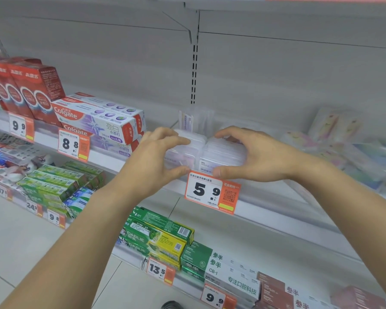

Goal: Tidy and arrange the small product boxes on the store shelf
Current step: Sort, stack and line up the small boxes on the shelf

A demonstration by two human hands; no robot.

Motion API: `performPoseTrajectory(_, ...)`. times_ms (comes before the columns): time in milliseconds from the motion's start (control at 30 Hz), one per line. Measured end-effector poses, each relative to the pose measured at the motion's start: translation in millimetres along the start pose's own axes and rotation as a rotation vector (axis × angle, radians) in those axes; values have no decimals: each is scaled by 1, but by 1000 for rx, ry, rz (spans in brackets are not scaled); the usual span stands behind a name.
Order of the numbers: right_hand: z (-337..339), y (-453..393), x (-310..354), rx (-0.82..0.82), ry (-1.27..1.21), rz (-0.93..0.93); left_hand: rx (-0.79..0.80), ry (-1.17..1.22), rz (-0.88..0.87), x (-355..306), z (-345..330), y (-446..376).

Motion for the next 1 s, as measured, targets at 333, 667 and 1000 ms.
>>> performPoseTrajectory(333, 36, -16, -66, -328, -21, -260, 57, 31, -15, -12, -4, -3)
performPoseTrajectory(667, 27, -38, -102, -414, -646, -410, -93, 179, 122, -41, 27, -71)
performPoseTrajectory(1000, 20, -40, -100, -253, -595, -444, 165, 139, 331, -16, -19, -122)
Point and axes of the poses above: each hand's wrist, its own y-axis away from the middle knuckle, its own z-axis out of the back of the hand, x = y × z, the point moved 3 cm from there along -y, towards the middle knuckle, and after that the axes turned 11 degrees about z, right-handed, at the moved point
